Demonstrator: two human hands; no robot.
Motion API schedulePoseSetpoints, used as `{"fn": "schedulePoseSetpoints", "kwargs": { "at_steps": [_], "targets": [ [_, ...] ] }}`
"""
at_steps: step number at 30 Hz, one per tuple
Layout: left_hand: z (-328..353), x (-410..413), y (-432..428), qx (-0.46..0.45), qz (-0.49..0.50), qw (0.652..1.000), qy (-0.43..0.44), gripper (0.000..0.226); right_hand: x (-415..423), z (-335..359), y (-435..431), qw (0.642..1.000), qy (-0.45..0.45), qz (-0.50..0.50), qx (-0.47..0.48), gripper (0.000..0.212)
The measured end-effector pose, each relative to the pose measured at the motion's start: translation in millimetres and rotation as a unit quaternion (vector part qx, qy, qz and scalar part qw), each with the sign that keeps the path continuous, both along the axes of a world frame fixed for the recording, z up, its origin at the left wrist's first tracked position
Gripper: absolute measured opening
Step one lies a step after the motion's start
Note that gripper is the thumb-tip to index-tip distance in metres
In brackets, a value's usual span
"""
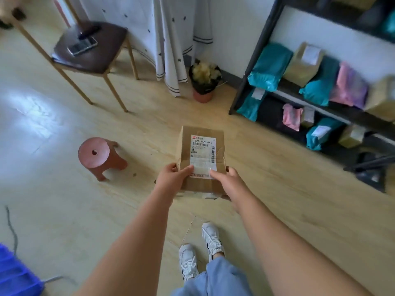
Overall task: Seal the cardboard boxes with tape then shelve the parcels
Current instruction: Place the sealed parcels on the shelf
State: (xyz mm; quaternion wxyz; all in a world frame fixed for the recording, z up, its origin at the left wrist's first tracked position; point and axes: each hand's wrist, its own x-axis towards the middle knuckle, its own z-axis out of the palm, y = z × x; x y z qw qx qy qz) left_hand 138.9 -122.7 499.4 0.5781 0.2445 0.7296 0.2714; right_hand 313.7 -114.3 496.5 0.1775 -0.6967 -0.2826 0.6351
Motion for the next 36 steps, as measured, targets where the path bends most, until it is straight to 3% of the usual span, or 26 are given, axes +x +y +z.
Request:
{"fn": "schedulePoseSetpoints", "kwargs": {
  "at_steps": [6,9,18,26,30,36],
  "targets": [
    [74.2,91.3,43.3,0.038,-0.089,0.995,-0.036,0.057,92.2,85.8,0.1,0.991,0.018,-0.115,0.069,0.052],
    [103.8,144.2,70.5,0.06,-0.142,0.987,-0.055,0.039,142.6,117.3,4.7,0.982,0.024,-0.159,0.096,0.058],
    [190.6,324.5,144.9,0.134,-0.276,0.952,0.009,0.032,310.7,189.8,45.8,0.953,0.022,-0.255,0.159,0.056],
    [268.6,481.2,201.7,0.241,-0.29,0.924,0.062,0.036,465.8,266.6,99.8,0.931,0.017,-0.26,0.257,0.047],
    [320.9,542.4,214.6,0.314,-0.292,0.9,0.079,0.024,521.1,310.7,116.2,0.908,0.006,-0.275,0.316,0.053],
    [388.3,623.5,263.8,0.392,-0.294,0.869,0.063,0.036,595.9,382.8,144.8,0.871,-0.043,-0.273,0.406,0.038]
  ]
}}
